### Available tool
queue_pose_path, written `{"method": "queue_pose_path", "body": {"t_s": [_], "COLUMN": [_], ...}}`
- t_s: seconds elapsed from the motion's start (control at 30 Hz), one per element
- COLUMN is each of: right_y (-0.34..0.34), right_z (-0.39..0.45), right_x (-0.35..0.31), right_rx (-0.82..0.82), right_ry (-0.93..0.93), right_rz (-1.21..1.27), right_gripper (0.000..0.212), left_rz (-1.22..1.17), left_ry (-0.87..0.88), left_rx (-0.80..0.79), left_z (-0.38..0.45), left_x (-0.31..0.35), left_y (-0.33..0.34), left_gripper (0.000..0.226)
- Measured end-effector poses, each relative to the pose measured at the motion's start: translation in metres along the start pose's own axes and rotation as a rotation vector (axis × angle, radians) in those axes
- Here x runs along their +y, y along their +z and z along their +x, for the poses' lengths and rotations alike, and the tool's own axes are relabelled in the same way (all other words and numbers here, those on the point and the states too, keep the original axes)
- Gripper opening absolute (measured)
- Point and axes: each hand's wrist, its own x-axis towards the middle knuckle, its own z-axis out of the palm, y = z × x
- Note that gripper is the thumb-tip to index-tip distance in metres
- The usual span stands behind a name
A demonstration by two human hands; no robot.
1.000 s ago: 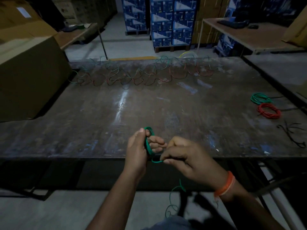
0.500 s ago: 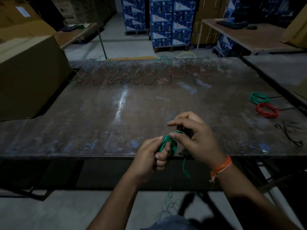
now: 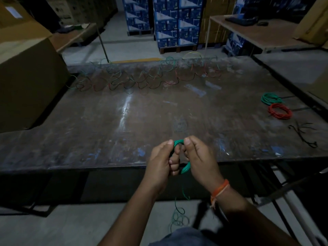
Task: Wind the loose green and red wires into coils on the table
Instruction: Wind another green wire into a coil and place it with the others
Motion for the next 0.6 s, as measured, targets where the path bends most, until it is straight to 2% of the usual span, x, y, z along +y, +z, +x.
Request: {"method": "queue_pose_path", "body": {"t_s": [0.17, 0.33, 0.47, 0.6], "right_y": [-0.006, -0.016, -0.021, -0.020], "right_z": [0.004, 0.004, 0.002, 0.001], "right_x": [0.004, 0.004, 0.006, 0.004], "right_rx": [-0.032, -0.097, -0.145, -0.143], "right_ry": [-0.003, 0.009, 0.037, 0.038], "right_rz": [-0.029, -0.048, 0.039, 0.065], "right_gripper": [0.048, 0.045, 0.038, 0.032], "left_rz": [-0.035, -0.250, -0.407, -0.527], "left_ry": [-0.066, -0.257, -0.336, -0.357], "left_rx": [-0.115, -0.294, -0.455, -0.466], "left_z": [0.001, 0.000, 0.000, 0.002], "left_x": [0.005, 0.007, 0.004, -0.002], "left_y": [-0.002, -0.007, -0.011, -0.008], "left_gripper": [0.029, 0.026, 0.025, 0.023]}}
